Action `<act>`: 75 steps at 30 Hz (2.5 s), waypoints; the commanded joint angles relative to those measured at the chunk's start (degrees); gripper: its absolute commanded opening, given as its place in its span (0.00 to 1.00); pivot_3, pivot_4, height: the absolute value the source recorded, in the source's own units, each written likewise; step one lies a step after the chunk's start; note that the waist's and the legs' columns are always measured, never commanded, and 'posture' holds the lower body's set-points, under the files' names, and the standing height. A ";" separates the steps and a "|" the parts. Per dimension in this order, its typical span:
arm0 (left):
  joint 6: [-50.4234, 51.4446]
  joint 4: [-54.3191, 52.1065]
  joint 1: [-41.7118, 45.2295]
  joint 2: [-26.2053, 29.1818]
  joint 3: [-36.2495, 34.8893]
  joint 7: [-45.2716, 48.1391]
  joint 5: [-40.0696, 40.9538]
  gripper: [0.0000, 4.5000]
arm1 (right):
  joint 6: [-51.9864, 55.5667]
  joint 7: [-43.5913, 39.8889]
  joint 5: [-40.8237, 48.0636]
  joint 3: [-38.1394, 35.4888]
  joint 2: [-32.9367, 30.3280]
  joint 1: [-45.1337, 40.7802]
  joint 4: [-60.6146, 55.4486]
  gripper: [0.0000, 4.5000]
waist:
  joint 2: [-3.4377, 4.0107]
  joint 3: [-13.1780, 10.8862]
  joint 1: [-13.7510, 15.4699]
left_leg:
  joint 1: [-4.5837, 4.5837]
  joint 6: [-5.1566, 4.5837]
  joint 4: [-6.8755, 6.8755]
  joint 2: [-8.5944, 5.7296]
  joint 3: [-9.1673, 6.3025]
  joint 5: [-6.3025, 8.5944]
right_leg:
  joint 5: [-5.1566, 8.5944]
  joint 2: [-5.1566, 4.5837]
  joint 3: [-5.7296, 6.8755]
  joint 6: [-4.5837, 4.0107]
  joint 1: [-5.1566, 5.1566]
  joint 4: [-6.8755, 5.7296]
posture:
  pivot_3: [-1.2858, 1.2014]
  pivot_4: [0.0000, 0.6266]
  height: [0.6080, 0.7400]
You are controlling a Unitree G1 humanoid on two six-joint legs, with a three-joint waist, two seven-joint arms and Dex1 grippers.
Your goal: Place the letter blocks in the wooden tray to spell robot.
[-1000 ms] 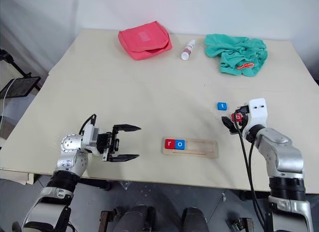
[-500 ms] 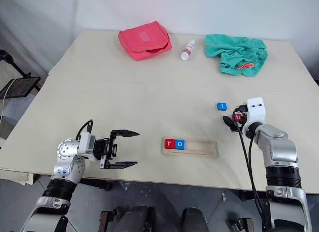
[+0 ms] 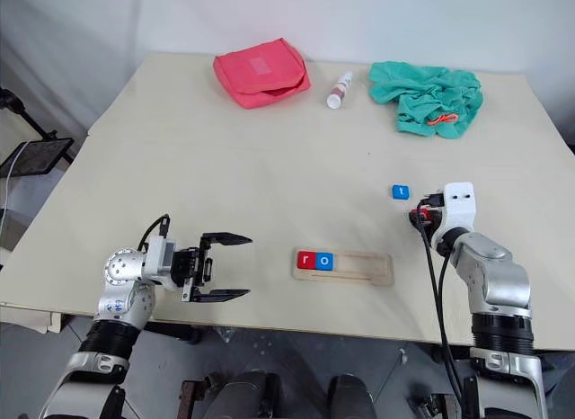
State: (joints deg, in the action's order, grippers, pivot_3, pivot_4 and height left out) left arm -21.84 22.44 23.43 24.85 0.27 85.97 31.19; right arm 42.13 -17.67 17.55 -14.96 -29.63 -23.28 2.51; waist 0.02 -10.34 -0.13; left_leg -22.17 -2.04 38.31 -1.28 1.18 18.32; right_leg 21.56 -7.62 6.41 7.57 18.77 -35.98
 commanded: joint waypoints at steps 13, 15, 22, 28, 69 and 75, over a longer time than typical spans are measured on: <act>-1.53 7.38 4.45 -0.51 -0.21 6.50 0.81 1.00 | 17.11 14.15 5.59 -8.75 14.07 24.94 -44.37 0.33 | 0.02 0.01 -0.06 | 0.02 0.00 -0.07 -0.13 -0.10 -0.04 | 0.00 0.04 -0.27 0.00 0.02 -0.04 | 0.52 0.24 1.00; -1.55 7.60 4.78 -0.61 0.06 6.53 0.86 1.00 | 16.39 14.40 5.43 -9.04 14.70 26.08 -44.60 0.33 | 0.03 0.01 -0.08 | 0.04 0.04 -0.09 -0.09 -0.05 -0.07 | 0.00 0.08 -0.27 0.00 0.02 -0.02 | 0.52 0.24 1.00; -1.35 7.81 5.48 -0.50 0.39 6.53 0.95 1.00 | 14.86 14.83 5.32 -9.36 15.47 26.93 -43.42 0.33 | 0.03 0.02 0.00 | 0.05 0.05 -0.11 -0.07 -0.07 -0.08 | 0.00 0.09 -0.30 0.00 0.03 -0.03 | 0.52 0.24 1.00; -1.27 7.47 5.49 -0.37 0.27 6.53 0.97 1.00 | 12.74 14.76 5.08 -9.00 16.27 28.90 -43.83 0.68 | 0.03 0.02 0.00 | 0.05 0.06 -0.13 -0.07 -0.09 -0.08 | 0.00 0.09 -0.30 0.00 0.03 -0.03 | 0.52 0.24 1.00; -1.13 -2.20 -2.94 0.98 -1.80 1.38 0.74 1.00 | -26.89 -57.19 -9.97 21.31 -33.09 1.43 8.82 0.73 | -0.03 -0.01 0.10 | -0.01 -0.05 -0.02 -0.04 0.03 -0.11 | -0.01 -0.03 0.10 0.02 -0.08 0.23 | 0.52 0.24 1.00; -1.08 -1.39 -2.27 0.86 -2.07 1.70 0.43 1.00 | -26.44 -56.31 -10.18 20.20 -32.94 1.55 8.05 0.32 | -0.03 -0.01 0.09 | -0.01 -0.05 -0.01 -0.03 0.00 -0.11 | -0.01 -0.02 0.13 0.02 -0.10 0.23 | 0.52 0.24 1.00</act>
State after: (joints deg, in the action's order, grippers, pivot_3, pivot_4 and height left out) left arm -22.89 22.22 20.96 25.47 -1.17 85.96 31.28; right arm 15.27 -74.15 7.75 6.37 -62.41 -21.71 11.37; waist -0.01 -10.35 -0.04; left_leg -22.18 -2.09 38.30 -1.31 1.18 18.21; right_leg 21.55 -7.63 6.54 7.58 18.67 -35.75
